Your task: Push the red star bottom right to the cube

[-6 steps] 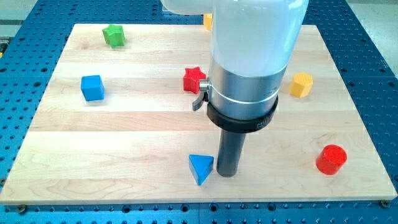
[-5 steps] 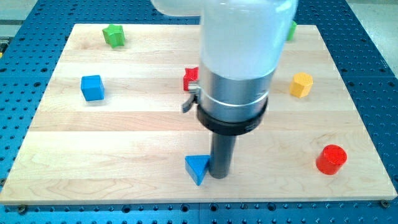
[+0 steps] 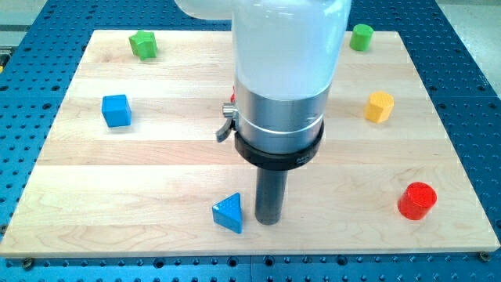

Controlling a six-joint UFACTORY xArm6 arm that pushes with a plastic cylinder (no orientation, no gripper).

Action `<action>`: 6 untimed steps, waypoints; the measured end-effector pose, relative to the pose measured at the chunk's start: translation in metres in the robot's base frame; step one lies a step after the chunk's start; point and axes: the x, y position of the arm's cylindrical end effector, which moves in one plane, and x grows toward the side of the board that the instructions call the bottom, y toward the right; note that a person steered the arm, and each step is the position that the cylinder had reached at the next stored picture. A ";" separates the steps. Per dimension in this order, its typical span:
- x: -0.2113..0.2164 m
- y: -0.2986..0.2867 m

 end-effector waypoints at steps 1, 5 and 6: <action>-0.021 0.027; -0.210 0.049; -0.217 -0.001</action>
